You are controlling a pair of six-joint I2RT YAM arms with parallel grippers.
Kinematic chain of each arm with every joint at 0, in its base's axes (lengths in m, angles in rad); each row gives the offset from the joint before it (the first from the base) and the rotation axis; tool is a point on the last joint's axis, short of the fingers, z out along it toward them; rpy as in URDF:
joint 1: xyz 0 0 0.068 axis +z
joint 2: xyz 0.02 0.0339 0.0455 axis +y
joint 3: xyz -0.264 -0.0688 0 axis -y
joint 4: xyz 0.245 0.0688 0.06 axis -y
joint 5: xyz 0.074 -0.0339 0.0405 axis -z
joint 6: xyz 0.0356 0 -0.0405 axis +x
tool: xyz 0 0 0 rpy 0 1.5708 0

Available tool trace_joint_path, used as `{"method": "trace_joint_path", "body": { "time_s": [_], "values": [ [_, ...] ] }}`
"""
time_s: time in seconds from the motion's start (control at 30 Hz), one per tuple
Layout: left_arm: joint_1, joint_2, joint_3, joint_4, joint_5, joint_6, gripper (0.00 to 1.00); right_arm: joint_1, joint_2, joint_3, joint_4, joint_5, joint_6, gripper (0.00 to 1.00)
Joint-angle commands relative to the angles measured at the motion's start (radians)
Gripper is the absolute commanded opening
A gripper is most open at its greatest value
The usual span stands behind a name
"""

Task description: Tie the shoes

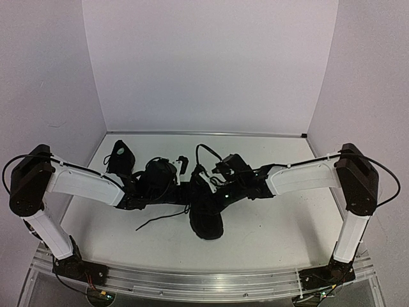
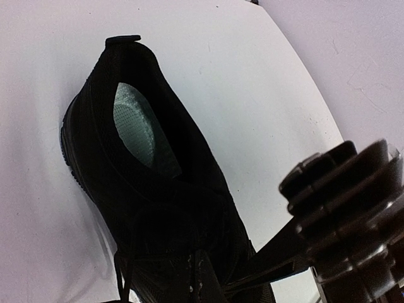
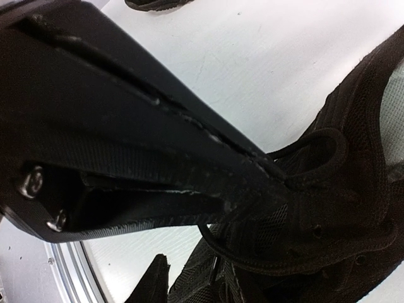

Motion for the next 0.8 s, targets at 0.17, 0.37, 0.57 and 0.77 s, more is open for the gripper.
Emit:
{"method": "trace_joint_path", "body": {
  "time_s": [0.17, 0.37, 0.57, 0.77],
  "values": [
    [0.006, -0.003, 0.048, 0.004, 0.014, -0.006, 0.0, 0.007, 0.033, 0.038, -0.026, 0.042, -0.038, 0.08],
    [0.031, -0.021, 0.046, -0.025, 0.035, 0.006, 0.13, 0.01, -0.016, 0.031, -0.033, 0.033, -0.033, 0.0],
    [0.105, -0.155, -0.005, -0.13, 0.086, 0.091, 0.76, 0.008, -0.12, -0.003, -0.047, 0.082, 0.0, 0.0],
    [0.114, -0.295, 0.008, -0.441, -0.092, 0.19, 0.93, -0.017, -0.165, -0.023, -0.069, 0.117, 0.041, 0.0]
  ]
}}
